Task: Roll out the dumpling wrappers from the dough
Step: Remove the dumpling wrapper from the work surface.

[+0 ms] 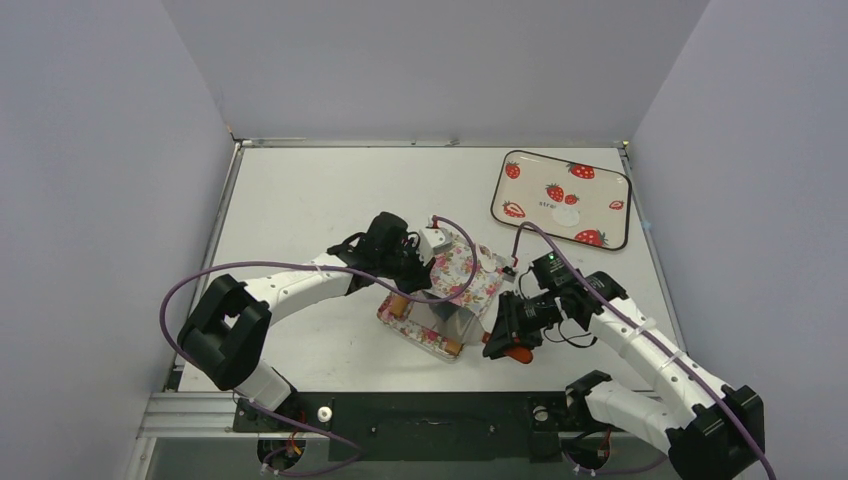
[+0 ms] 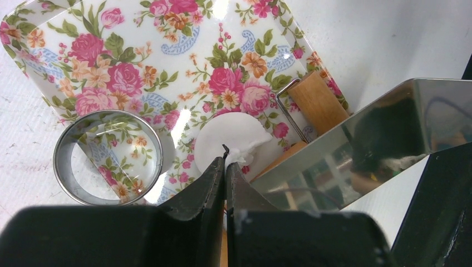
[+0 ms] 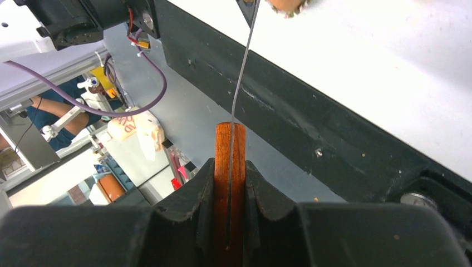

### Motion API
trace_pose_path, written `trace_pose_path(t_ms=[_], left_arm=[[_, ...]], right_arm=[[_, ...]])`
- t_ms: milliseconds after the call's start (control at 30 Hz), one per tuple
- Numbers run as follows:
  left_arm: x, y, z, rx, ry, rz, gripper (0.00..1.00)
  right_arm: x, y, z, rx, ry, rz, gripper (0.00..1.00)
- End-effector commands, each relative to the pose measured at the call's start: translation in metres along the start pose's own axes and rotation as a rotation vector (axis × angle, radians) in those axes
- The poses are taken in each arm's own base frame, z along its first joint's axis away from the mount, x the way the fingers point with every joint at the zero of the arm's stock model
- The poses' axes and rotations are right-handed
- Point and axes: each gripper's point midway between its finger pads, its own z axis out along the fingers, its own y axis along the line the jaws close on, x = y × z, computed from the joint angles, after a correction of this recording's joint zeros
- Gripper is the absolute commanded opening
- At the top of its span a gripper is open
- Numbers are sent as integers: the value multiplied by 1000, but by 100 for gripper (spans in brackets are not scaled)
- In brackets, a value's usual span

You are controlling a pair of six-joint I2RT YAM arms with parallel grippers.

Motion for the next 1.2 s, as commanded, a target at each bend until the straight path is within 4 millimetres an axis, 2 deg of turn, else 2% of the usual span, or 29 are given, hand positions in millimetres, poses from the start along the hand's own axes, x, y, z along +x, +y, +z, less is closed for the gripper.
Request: trace_pose_path(t_ms=[0, 100, 167, 733, 900, 1033, 1167], left_arm=[[-24, -2, -8, -3, -79, 33, 0], [-17, -5, -8, 11, -63, 29, 0], [-14, -6, -8, 17, -56, 29, 0], [4, -19, -1, 72, 1, 45, 0], [14, -23, 1, 81, 39, 43, 0], [25, -24, 2, 78, 69, 34, 0], [18, -19, 5, 56, 54, 29, 0]], right_arm=[[-28, 24, 1, -85, -76, -84, 0], [-45, 29, 5, -100, -120, -67, 0], [-48, 26, 8, -90, -122, -50, 0], [-57, 4, 11, -50, -176, 29, 0], [-63, -1, 5, -52, -222, 59, 0], [-61, -3, 3, -67, -233, 71, 0], [-59, 0, 1, -80, -231, 61, 0]])
